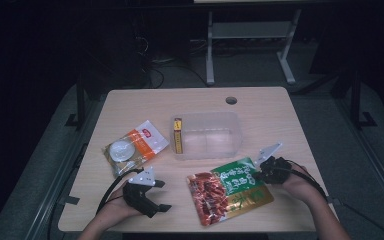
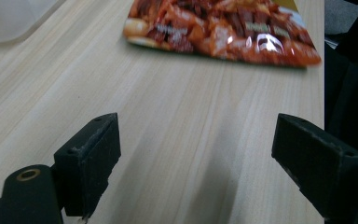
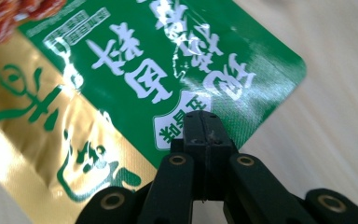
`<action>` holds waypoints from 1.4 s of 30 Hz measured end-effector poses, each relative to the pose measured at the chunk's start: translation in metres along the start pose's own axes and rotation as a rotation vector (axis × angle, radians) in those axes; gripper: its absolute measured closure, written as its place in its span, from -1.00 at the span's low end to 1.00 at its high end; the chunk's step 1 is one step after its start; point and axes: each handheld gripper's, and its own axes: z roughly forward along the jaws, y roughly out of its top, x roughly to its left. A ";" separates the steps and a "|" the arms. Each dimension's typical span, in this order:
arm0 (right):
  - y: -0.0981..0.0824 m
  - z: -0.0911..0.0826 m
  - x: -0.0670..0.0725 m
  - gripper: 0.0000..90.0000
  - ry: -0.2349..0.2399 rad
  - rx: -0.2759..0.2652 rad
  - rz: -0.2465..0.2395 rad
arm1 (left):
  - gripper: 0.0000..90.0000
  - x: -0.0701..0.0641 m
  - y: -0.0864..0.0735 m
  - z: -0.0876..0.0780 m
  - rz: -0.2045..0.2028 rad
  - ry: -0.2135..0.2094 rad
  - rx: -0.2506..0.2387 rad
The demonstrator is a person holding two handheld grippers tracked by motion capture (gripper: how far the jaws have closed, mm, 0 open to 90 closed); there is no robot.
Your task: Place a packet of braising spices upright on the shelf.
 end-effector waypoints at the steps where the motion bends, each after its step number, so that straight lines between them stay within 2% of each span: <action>1: 0.003 0.002 0.003 1.00 0.016 -0.002 -0.018 | -0.67 0.000 0.000 0.000 0.000 0.003 -0.001; 8: 0.024 0.014 0.026 1.00 0.068 -0.016 -0.108 | -0.69 0.002 0.000 -0.003 -0.006 0.024 -0.018; 14: 0.039 0.023 0.043 1.00 0.089 -0.030 -0.189 | -0.70 0.003 0.001 -0.003 -0.006 0.030 -0.017; 19: 0.049 0.029 0.053 1.00 0.094 -0.047 -0.226 | -0.70 0.002 0.002 -0.003 -0.009 0.038 -0.028; 23: 0.048 0.027 0.053 1.00 0.088 -0.055 -0.223 | -0.71 0.002 0.002 -0.004 -0.010 0.047 -0.033; 26: 0.045 0.018 0.049 0.75 0.079 -0.096 -0.164 | -0.70 0.002 0.004 -0.003 -0.020 0.038 -0.038; 28: 0.039 0.012 0.047 0.59 0.089 -0.128 -0.126 | -0.70 0.001 0.005 -0.002 -0.020 0.037 -0.050; 30: 0.031 0.007 0.047 0.30 0.089 -0.140 -0.061 | -0.70 0.000 0.007 -0.001 -0.012 0.034 -0.045; 31: 0.022 0.004 0.047 0.10 0.066 -0.145 -0.019 | -0.70 0.000 0.008 0.001 -0.005 0.032 -0.047; 32: 0.022 0.004 0.047 0.10 0.066 -0.145 -0.019 | -0.70 0.000 0.010 0.002 -0.005 0.030 -0.047; 35: 0.010 -0.002 0.047 -0.08 0.053 -0.169 0.046 | -0.70 -0.001 0.014 0.006 -0.002 0.032 -0.051; 38: 0.002 -0.008 0.045 -0.23 0.026 -0.204 0.074 | -0.70 -0.002 0.021 0.011 0.006 0.036 -0.042; 42: -0.007 -0.015 0.044 -0.38 -0.021 -0.218 0.098 | -0.70 -0.001 0.031 0.023 0.020 0.031 -0.030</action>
